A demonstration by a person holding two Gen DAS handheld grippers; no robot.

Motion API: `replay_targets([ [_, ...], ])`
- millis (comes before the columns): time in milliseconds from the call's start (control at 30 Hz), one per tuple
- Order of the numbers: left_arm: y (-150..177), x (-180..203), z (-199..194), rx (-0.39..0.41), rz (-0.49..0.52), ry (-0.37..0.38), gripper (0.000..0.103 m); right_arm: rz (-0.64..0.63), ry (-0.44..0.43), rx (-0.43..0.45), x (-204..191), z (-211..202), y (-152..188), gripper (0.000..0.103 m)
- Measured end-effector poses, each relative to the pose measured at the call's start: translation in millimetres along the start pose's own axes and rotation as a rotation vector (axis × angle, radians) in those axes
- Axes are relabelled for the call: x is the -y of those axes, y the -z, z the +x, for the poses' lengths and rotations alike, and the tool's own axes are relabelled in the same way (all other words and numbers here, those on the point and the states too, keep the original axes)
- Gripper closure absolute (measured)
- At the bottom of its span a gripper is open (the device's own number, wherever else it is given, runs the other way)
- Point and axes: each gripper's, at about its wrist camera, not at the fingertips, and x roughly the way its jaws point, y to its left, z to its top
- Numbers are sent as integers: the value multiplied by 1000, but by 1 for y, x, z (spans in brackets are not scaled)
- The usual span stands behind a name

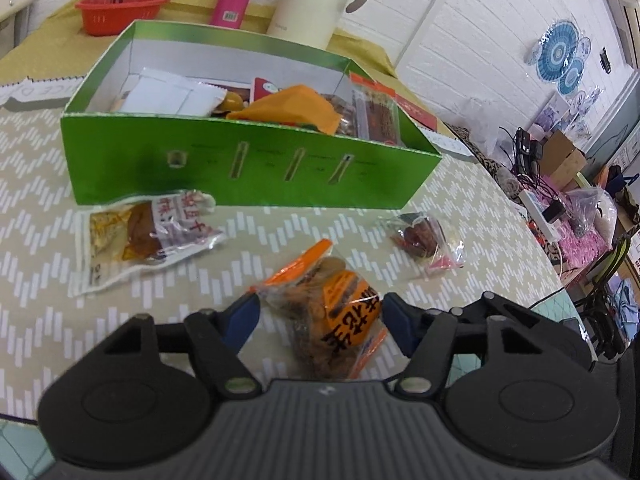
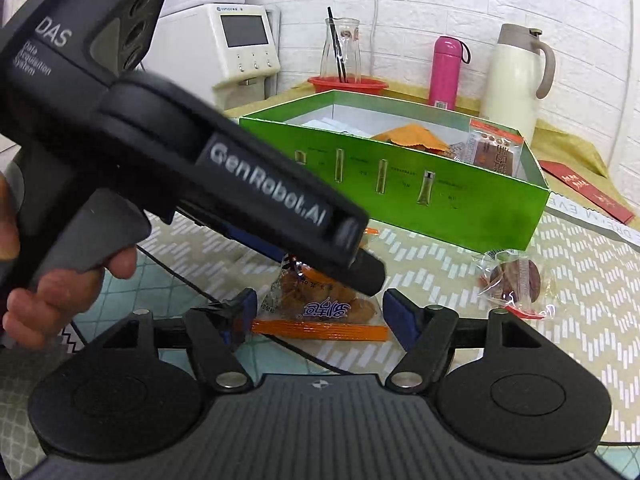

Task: Organize snacks
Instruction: 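Carry the peanut bag with the left gripper into the green box and release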

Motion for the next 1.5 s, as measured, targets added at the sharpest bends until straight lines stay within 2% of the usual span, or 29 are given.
replay_targets([
  [200, 0, -2, -1, -8, 2, 7, 39, 68, -20, -1, 9, 0, 0, 0],
  [233, 0, -1, -1, -8, 9, 6, 46, 68, -23, -12, 9, 2, -1, 0],
  [267, 0, -1, -1, -9, 12, 11, 49, 70, -25, -19, 9, 3, -1, 0],
  [400, 1, -2, -8, 5, -9, 13, 52, 38, 6, -10, 0, 2, -4, 0],
  [633, -16, 7, -48, 131, 48, -1, 52, 20, 2, 95, -1, -11, -29, 0],
  [833, -50, -1, -64, 213, 26, 8, 52, 28, 0, 189, 6, -8, -62, 0],
  [1100, -93, -25, -46, 238, 5, 4, 52, 86, -6, 226, 20, 23, -94, 0],
  [1433, -109, -58, -18, 220, -65, -4, 51, 88, -7, 213, 22, 62, -100, 0],
  [1467, -109, -60, -17, 223, -68, -11, 49, 76, -4, 216, 21, 64, -100, 0],
  [1500, -110, -61, -17, 227, -66, -21, 39, 59, -3, 218, 20, 66, -98, 0],
])
